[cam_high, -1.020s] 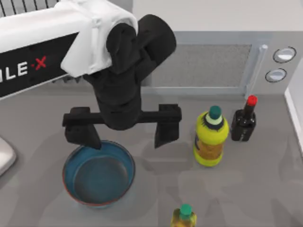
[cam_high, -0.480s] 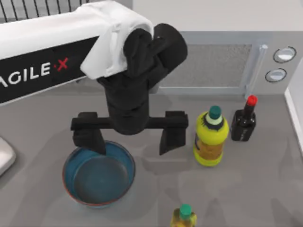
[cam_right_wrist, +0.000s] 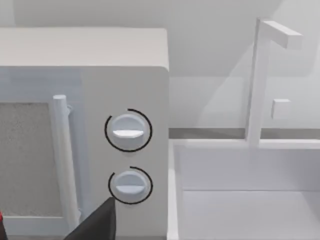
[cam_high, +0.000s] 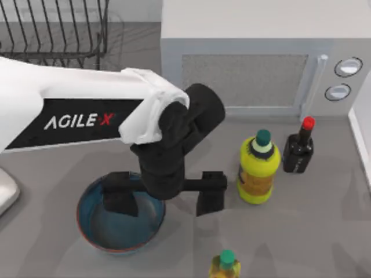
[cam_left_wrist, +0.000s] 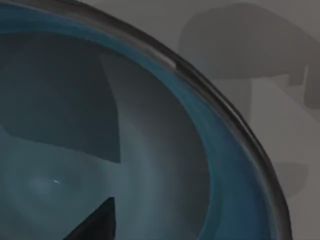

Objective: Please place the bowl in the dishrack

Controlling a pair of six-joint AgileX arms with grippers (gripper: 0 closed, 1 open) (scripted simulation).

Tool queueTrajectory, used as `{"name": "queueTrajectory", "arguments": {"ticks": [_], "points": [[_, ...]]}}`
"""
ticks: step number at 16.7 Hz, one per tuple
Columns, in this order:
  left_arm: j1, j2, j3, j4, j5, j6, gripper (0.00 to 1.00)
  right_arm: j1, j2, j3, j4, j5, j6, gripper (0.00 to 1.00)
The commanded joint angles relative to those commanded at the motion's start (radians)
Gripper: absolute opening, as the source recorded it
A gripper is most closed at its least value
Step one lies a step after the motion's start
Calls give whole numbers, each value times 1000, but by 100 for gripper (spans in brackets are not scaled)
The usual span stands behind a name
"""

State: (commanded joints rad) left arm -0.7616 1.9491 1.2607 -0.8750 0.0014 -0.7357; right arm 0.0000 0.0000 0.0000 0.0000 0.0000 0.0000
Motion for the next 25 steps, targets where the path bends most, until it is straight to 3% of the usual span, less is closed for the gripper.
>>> {"name": "queueTrajectory", "arguments": {"ticks": [5, 18, 25], "points": [[-1, 11, -22, 26, 0, 0, 100, 0, 0, 0, 0, 0, 0, 100], [-1, 11, -22, 26, 0, 0, 2, 0, 0, 0, 0, 0, 0, 100], [-1, 11, -22, 26, 0, 0, 0, 0, 0, 0, 0, 0, 0, 100]]}}
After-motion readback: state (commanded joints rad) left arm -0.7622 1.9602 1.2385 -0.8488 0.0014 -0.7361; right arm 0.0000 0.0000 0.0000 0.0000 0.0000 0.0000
